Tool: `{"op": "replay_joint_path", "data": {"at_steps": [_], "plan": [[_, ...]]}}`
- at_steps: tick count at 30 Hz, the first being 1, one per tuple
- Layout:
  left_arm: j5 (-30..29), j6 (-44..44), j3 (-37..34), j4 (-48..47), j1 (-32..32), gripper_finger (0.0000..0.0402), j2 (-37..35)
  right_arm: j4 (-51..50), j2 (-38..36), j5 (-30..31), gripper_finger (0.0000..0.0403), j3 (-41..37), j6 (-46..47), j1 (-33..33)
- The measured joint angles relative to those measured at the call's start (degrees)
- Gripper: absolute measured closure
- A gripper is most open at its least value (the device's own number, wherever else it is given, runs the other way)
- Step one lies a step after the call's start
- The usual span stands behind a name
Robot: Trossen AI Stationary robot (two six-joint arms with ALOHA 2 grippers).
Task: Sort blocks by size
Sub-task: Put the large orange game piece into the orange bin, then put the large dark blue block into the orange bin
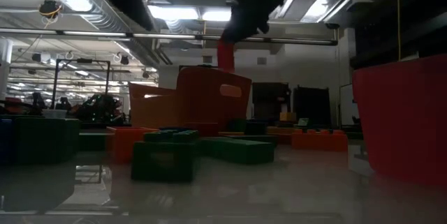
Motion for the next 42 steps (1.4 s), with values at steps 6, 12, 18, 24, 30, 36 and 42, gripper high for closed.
{"op": "replay_joint_path", "data": {"at_steps": [6,12,18,24,30,36,42], "plan": [[0.0,-8.5,-3.3,1.1,0.0,0.0219,0.0,-0.1,1.5,-1.9,0.0216,0.0,-0.9,-0.5],[1.7,-14.6,-9.4,6.6,0.0,0.0219,0.0,-5.5,-0.6,-1.5,0.0206,2.1,-1.8,-0.5],[6.0,-12.0,-16.3,20.1,0.0,0.0219,0.0,-13.3,-5.6,-1.3,0.0209,5.6,-6.6,-0.5],[8.6,-4.4,-22.3,32.7,0.0,0.0219,0.0,-18.8,-12.6,-1.3,0.0210,5.6,-6.9,-0.5],[9.6,-1.6,-26.8,40.6,0.0,0.0219,0.2,-23.0,-17.6,-1.8,0.0210,3.4,-5.3,-0.5],[9.6,-0.4,-30.3,47.3,0.0,0.0219,1.8,-23.3,-21.8,-1.8,0.0210,-2.6,-4.2,-0.5],[9.5,0.4,-30.6,49.3,0.0,0.0219,5.8,-19.5,-26.9,-1.6,0.0210,-11.1,-1.1,-0.5]]}}
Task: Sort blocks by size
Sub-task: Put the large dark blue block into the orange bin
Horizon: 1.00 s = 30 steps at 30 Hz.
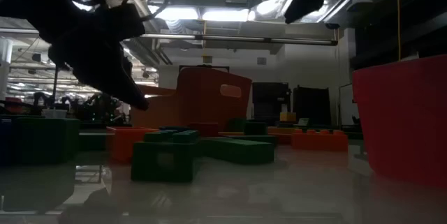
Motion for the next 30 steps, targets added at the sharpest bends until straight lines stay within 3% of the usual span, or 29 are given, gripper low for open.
{"op": "replay_joint_path", "data": {"at_steps": [12,17,22,30], "plan": [[-1.2,2.0,0.0,4.3,3.3,0.0219,7.9,10.9,-10.8,-0.2,0.0210,-18.7,6.6,0.0],[4.0,1.7,0.1,5.8,5.8,0.0219,9.7,14.8,-12.8,-0.5,0.0210,-25.4,9.3,0.0],[6.2,1.7,0.2,6.1,7.5,0.0223,10.1,18.8,-12.6,-5.1,0.0210,-31.7,12.8,0.0],[8.1,2.7,0.6,5.6,8.3,0.0314,10.0,22.8,-12.5,-10.3,0.0210,-37.8,25.8,0.0]]}}
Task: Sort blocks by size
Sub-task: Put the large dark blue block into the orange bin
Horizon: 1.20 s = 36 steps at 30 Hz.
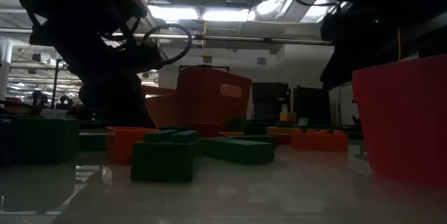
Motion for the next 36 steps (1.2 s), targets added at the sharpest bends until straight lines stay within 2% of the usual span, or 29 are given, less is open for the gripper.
{"op": "replay_joint_path", "data": {"at_steps": [9,17,21,23,26,29,36], "plan": [[1.3,0.1,0.7,-1.4,0.1,0.0315,-4.8,-0.3,0.0,0.0,0.0210,-2.4,10.9,0.0],[3.6,-0.1,0.8,-1.0,0.0,0.0307,-15.4,0.1,0.0,0.0,0.0210,-3.4,16.2,0.0],[3.6,3.3,0.8,-0.7,0.6,0.0310,-21.6,0.2,0.0,0.0,0.0210,-3.4,18.0,0.0],[2.3,5.2,0.8,-0.7,1.7,0.0308,-24.4,0.2,0.0,0.0,0.0210,-3.4,19.2,0.0],[-2.7,7.6,0.8,-0.7,3.9,0.0302,-27.4,0.2,0.0,0.0,0.0210,-3.4,20.6,0.0],[-6.5,10.8,0.8,-0.6,7.1,0.0298,-28.5,0.2,0.0,0.0,0.0210,-3.4,22.5,0.0],[-7.3,15.7,0.9,-0.9,14.7,0.0292,-26.4,0.2,0.0,0.0,0.0210,-3.4,25.9,0.0]]}}
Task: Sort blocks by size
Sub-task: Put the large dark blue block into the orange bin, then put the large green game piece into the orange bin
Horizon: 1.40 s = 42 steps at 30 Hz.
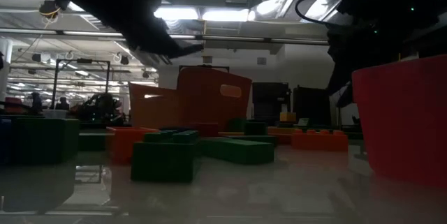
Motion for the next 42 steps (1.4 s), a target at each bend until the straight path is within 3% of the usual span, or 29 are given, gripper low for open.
{"op": "replay_joint_path", "data": {"at_steps": [14,20,24,32,42], "plan": [[0.0,-5.7,0.0,0.1,7.5,0.0198,3.3,1.8,0.0,0.1,0.0210,0.0,5.4,0.6],[0.1,-5.4,0.0,0.0,7.8,0.0194,3.2,4.0,2.1,6.4,0.0210,1.0,10.3,7.2],[0.1,-3.8,0.0,-0.1,7.8,0.0194,3.2,4.3,5.9,11.1,0.0210,2.2,16.0,11.9],[0.4,-2.6,0.0,-1.3,7.7,0.0194,3.2,3.9,18.0,14.4,0.0210,8.6,20.9,17.0],[1.3,-3.0,0.0,-7.7,7.7,0.0194,3.2,-11.6,30.0,17.0,0.0210,21.9,22.2,17.0]]}}
